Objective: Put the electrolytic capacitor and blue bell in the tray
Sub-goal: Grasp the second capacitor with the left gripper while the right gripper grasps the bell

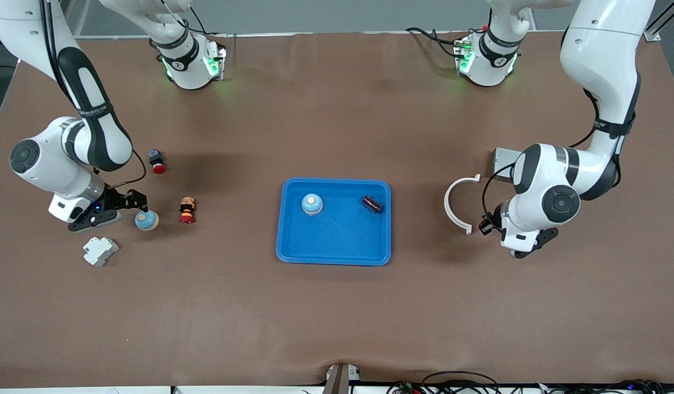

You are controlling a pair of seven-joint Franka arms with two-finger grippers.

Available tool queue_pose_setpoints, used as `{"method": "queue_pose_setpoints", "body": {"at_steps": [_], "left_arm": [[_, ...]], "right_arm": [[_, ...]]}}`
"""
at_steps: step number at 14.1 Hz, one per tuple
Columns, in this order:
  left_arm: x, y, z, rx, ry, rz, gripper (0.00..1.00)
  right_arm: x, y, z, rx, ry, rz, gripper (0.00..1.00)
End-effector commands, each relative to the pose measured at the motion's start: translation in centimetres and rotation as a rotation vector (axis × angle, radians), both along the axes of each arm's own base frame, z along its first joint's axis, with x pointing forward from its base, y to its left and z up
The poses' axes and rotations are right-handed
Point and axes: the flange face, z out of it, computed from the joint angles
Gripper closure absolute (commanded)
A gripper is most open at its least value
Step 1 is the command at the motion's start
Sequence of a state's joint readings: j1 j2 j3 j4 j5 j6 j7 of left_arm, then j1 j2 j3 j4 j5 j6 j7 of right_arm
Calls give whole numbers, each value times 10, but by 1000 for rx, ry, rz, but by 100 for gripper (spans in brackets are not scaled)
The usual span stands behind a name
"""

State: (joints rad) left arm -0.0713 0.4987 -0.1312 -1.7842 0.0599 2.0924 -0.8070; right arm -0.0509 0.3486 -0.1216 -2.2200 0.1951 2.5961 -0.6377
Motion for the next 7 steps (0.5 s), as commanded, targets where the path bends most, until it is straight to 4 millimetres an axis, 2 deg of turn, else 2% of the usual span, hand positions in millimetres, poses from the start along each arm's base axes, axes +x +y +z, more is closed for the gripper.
{"method": "queue_pose_setpoints", "body": {"at_steps": [1,2,4,6,7], "left_arm": [[15,-25,44,-37,28,64,100],[21,-34,64,-64,31,88,100],[25,-67,92,-80,8,151,100],[26,-92,96,-81,2,223,100],[20,-115,90,-74,12,230,100]], "right_arm": [[1,-3,-7,14,-9,-2,0],[0,-3,-12,11,-7,-5,0],[1,1,-17,21,-14,-22,0],[0,1,-20,22,-9,-24,0],[0,1,-22,22,-6,-24,0]]}}
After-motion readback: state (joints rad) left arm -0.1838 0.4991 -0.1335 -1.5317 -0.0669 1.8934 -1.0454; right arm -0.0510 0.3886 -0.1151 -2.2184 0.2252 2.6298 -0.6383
